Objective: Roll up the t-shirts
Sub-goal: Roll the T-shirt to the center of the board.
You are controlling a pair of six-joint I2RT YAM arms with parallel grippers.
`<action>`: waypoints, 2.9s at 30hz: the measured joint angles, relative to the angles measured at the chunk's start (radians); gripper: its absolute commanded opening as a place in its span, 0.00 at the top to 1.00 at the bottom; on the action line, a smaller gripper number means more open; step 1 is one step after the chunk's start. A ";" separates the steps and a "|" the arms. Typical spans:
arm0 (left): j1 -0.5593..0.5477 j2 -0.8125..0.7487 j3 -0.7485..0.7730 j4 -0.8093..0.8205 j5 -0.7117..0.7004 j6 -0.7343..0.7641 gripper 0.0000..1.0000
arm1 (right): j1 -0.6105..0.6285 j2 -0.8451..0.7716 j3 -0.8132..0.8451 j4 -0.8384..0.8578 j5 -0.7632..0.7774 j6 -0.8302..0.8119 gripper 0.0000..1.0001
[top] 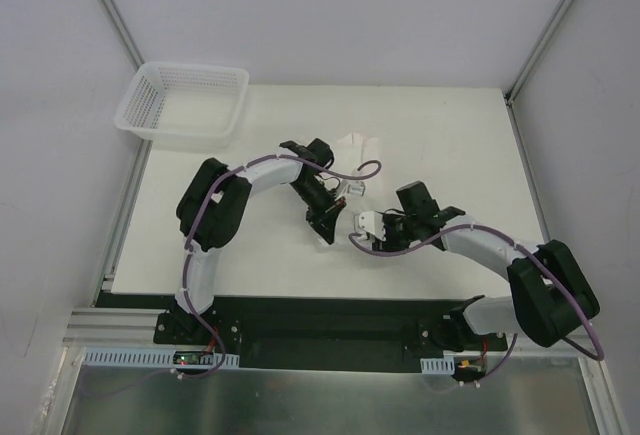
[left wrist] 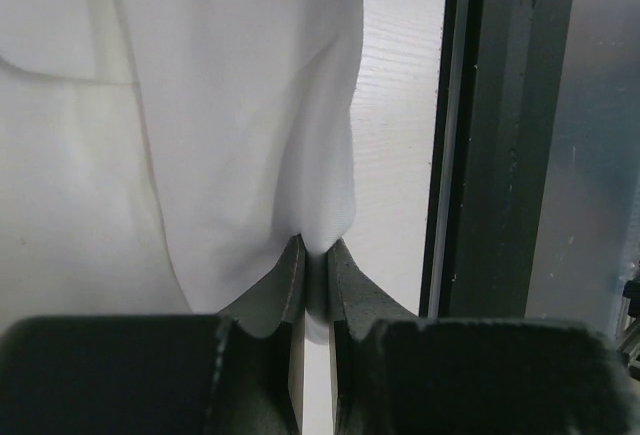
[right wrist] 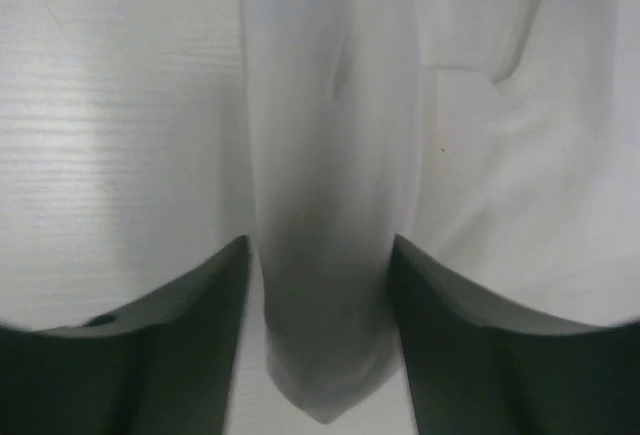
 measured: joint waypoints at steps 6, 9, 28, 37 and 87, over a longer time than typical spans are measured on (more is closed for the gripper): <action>0.023 0.000 0.000 -0.040 0.053 -0.014 1.00 | 0.003 0.044 0.092 -0.115 -0.010 -0.016 0.82; 0.033 0.000 -0.001 -0.093 0.113 -0.032 1.00 | 0.001 0.045 0.168 -0.261 -0.053 -0.039 0.84; 0.088 0.190 0.058 -0.281 0.276 -0.076 1.00 | -0.091 0.567 0.560 -0.922 -0.303 -0.156 0.92; 0.133 0.250 0.125 -0.308 0.260 -0.076 0.69 | -0.109 0.736 0.693 -1.020 -0.317 -0.162 0.92; -0.353 -0.483 -0.642 0.626 -0.715 0.275 0.51 | -0.151 1.090 1.043 -1.255 -0.345 0.089 0.92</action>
